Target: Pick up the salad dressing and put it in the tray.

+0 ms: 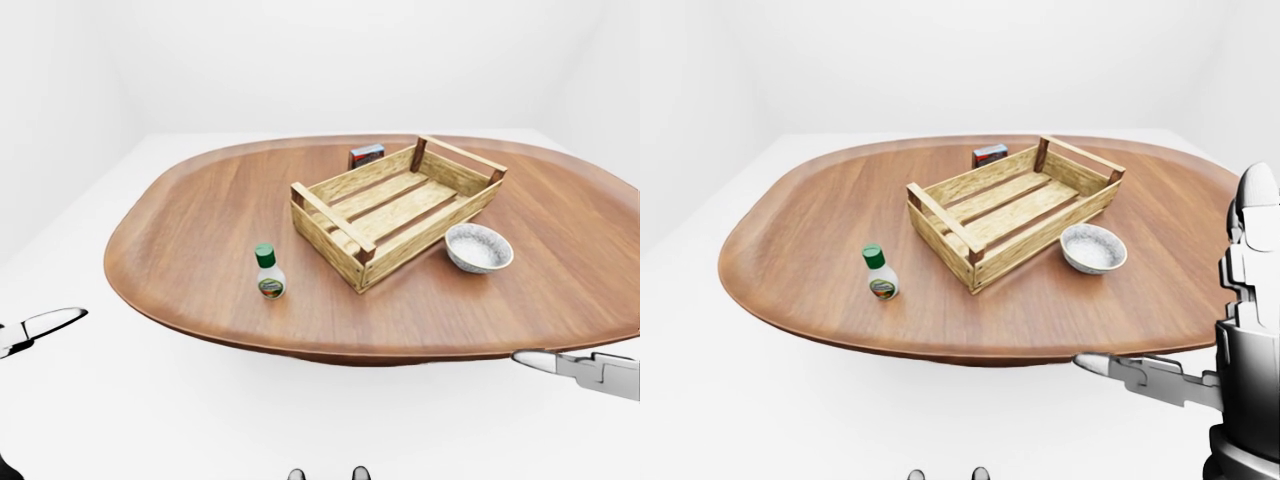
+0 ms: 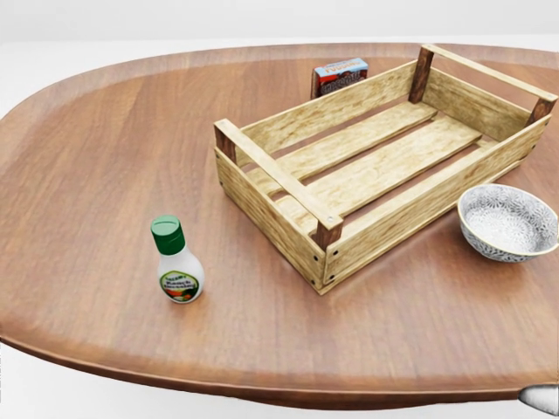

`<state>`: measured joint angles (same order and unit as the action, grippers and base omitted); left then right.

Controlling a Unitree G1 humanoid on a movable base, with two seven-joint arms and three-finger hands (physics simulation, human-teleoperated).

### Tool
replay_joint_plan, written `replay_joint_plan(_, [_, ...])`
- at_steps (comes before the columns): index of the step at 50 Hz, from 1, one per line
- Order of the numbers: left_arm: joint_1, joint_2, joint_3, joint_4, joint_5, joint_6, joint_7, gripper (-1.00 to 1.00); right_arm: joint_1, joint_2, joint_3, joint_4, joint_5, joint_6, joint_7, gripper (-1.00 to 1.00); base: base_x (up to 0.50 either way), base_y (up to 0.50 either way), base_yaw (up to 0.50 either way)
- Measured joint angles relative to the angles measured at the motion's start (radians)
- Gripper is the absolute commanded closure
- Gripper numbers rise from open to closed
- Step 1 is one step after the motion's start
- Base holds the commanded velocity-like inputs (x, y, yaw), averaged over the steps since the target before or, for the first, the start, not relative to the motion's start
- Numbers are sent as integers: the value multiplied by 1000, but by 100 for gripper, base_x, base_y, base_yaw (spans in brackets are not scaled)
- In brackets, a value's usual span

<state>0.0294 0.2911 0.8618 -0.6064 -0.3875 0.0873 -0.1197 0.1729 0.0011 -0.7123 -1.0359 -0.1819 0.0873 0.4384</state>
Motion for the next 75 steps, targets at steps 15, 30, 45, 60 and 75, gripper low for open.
replay_joint_plan(15, [-1,-3,-10,10,13,0,-4,-100,11,-8,-43,-7,179,0,-8,-100,49,5,0])
replay_joint_plan(30, [0,-7,-17,12,21,0,-9,-100,40,-30,-42,-10,271,0,-38,-100,50,0,0])
replay_joint_plan(45, [0,-10,-18,9,24,0,-12,-100,21,-5,-49,-10,233,0,0,-100,50,-2,0])
replay_joint_plan(60, [0,-10,-19,4,25,0,-11,-100,21,11,-51,23,199,0,11,-100,50,-5,0])
replay_joint_plan(75, [1,-10,-15,3,25,0,-12,-100,15,20,-37,17,168,0,-8,-100,46,-5,0])
